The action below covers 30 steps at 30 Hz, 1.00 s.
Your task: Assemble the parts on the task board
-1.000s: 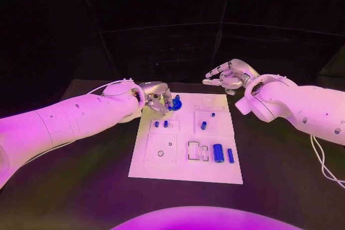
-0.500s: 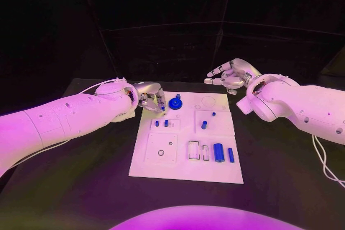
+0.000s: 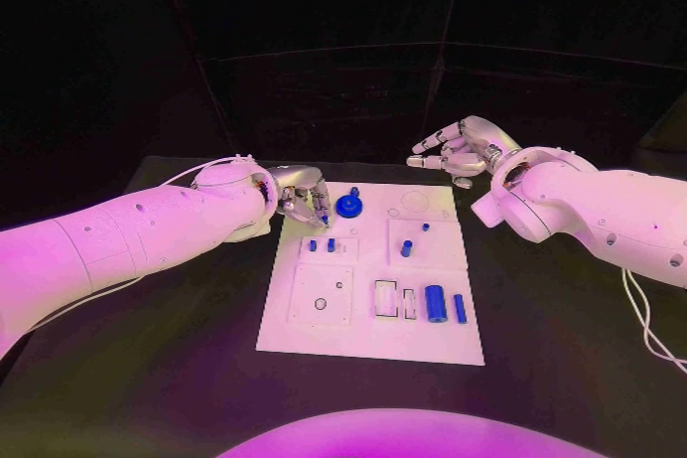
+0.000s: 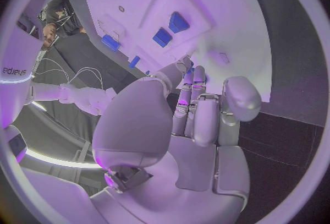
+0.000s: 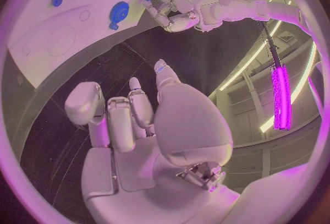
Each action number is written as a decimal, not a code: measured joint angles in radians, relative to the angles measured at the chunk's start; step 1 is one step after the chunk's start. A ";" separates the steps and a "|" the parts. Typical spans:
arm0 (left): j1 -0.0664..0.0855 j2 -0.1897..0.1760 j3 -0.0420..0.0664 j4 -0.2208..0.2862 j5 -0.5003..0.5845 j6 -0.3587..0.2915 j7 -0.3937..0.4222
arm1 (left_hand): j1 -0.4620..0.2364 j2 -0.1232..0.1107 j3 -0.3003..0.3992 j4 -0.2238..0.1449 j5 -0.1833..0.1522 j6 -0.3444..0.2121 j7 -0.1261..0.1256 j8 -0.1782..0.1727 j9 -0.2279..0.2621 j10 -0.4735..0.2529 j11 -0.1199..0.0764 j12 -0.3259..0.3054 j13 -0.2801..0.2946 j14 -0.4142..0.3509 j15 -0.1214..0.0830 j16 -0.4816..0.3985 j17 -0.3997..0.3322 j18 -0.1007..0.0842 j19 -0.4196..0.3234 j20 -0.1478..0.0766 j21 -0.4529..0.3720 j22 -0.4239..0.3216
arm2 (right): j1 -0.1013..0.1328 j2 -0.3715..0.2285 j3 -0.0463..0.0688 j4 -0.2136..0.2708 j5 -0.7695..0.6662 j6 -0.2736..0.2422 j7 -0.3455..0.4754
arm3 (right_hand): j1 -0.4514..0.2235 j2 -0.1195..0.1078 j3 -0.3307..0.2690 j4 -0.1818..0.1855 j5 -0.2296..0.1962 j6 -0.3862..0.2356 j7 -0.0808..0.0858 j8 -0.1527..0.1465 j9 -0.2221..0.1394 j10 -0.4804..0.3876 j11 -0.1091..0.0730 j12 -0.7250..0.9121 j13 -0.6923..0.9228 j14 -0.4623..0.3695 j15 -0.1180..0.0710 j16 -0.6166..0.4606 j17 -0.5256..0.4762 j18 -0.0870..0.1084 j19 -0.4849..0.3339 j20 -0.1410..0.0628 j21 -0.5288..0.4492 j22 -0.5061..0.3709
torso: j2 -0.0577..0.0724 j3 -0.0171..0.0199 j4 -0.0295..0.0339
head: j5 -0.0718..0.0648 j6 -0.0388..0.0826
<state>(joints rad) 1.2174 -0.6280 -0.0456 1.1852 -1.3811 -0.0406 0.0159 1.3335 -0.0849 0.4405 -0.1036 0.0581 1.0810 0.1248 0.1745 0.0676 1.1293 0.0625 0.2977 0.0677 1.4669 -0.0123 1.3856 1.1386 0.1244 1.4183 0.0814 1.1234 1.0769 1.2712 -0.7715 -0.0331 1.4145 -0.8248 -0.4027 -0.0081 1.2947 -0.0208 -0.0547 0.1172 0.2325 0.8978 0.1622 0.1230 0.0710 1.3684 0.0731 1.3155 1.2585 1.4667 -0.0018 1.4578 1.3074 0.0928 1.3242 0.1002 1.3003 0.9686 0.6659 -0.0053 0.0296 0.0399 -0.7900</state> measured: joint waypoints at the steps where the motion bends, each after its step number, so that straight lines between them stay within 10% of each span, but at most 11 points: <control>1: 0.000 0.001 0.000 -0.001 0.000 0.001 0.000 | 0.000 0.000 0.000 0.000 0.000 0.000 0.000 0.000 0.000 0.000 0.000 0.000 0.000 0.000 0.000 0.000 0.000 0.000 0.000 0.000 0.000 0.000 | 0.000 0.000 0.000 0.000 0.000 0.000 0.000 | 0.000 0.000 0.000 0.000 0.000 0.000 0.000 0.000 0.000 0.000 0.000 0.000 0.000 0.000 0.000 0.000 0.000 0.000 0.000 0.000 0.000 0.000 | 0.000 0.0000 -0.0001 | 0.000 0.000; 30: -0.003 0.024 -0.001 -0.017 0.002 0.052 -0.024 | 0.000 0.000 0.004 -0.004 0.000 0.000 0.000 -0.008 0.000 0.000 0.000 -0.012 0.000 0.000 0.000 0.000 -0.004 0.000 0.000 0.000 0.000 0.000 | 0.000 0.001 0.000 0.001 0.000 0.000 0.000 | 0.000 0.000 0.000 0.000 0.000 0.000 0.000 0.000 0.000 0.000 0.000 0.000 0.000 0.000 0.000 0.000 0.000 0.000 0.000 0.000 0.000 0.000 | 0.000 -0.0001 0.0004 | -0.004 -0.006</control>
<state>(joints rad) 1.2144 -0.6040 -0.0471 1.1685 -1.3792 0.0115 -0.0082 1.3335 -0.0849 0.4446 -0.1077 0.0581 1.0809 0.1247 0.1664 0.0675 1.1293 0.0625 0.2859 0.0676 1.4669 -0.0123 1.3855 1.1344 0.1244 1.4180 0.0817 1.1234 1.0766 1.2712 -0.7701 -0.0331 1.4151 -0.8249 -0.4025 -0.0081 1.2947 -0.0208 -0.0547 0.1172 0.2325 0.8977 0.1622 0.1230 0.0710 1.3684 0.0732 1.3155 1.2584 1.4667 -0.0018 1.4578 1.3073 0.0929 1.3242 0.1003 1.3003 0.9686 0.6660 -0.0054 0.0300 0.0357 -0.7958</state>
